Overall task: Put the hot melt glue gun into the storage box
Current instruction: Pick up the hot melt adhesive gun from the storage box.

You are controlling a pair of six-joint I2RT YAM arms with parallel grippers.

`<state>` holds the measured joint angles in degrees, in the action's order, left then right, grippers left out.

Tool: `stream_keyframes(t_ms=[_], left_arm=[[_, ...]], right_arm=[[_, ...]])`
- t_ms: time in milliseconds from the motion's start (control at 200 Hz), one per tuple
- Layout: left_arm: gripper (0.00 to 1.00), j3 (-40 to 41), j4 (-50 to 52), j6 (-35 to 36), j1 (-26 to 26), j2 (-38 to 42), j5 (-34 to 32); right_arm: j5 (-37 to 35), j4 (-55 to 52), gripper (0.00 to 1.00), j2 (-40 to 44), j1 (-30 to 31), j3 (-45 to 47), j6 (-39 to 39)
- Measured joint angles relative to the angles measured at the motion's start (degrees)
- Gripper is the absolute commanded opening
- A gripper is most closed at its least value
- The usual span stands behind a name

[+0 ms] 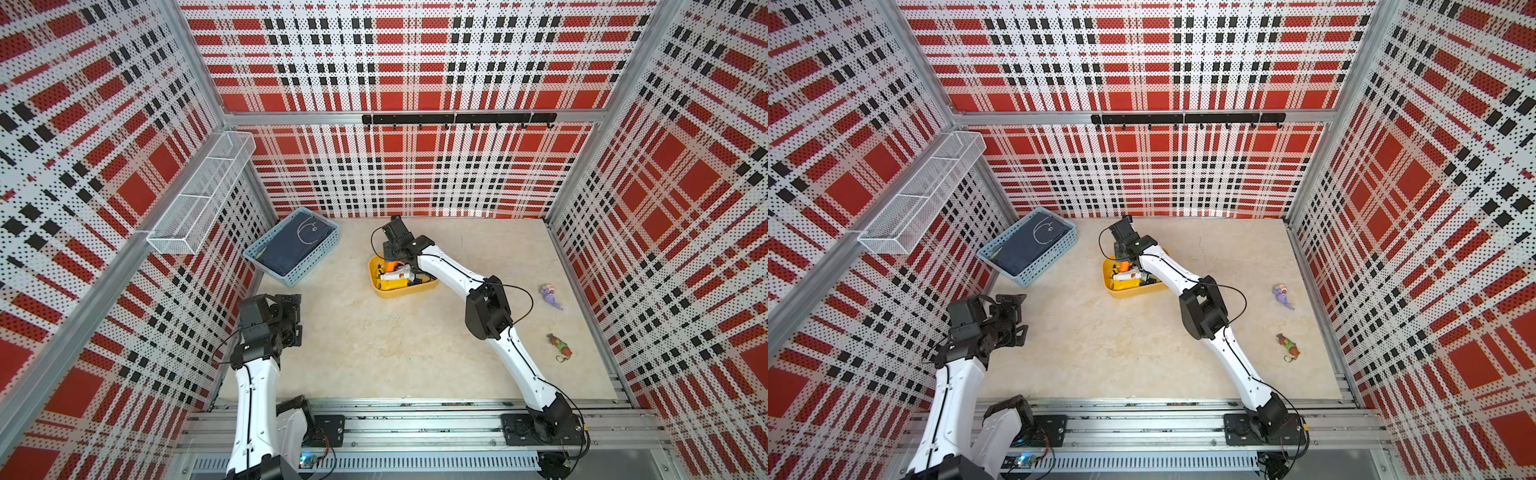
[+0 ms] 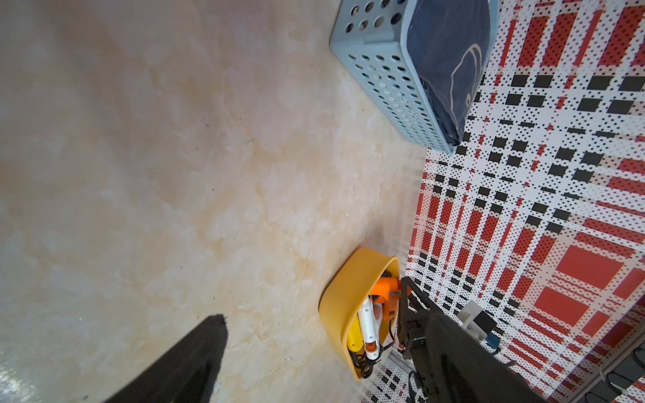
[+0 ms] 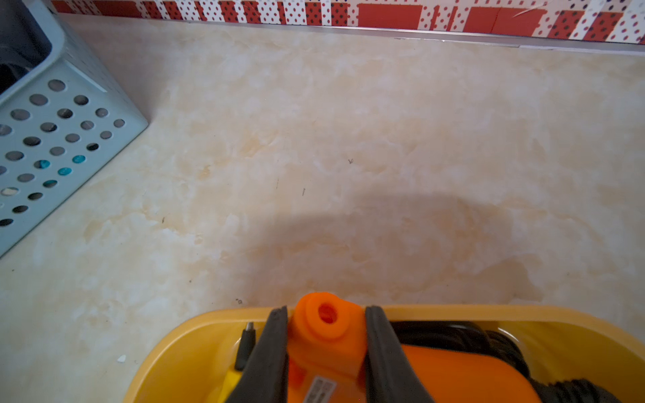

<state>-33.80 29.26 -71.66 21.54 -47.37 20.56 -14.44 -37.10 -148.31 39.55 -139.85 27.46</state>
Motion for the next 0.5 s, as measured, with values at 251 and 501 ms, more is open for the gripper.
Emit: stream_keyframes(t_ms=[251,501], left_arm=[[0.96,-0.13,0.35,0.13,0.00,0.28,-0.02],[0.96,-0.13,0.39,0.15,0.02,0.13,-0.13]], right_arm=[[-0.87,0.02,0.11,3.89,0.11,1.05,-6.82],[3.82,-1.99,0.11,13.51,-0.07,-1.03,-11.32]])
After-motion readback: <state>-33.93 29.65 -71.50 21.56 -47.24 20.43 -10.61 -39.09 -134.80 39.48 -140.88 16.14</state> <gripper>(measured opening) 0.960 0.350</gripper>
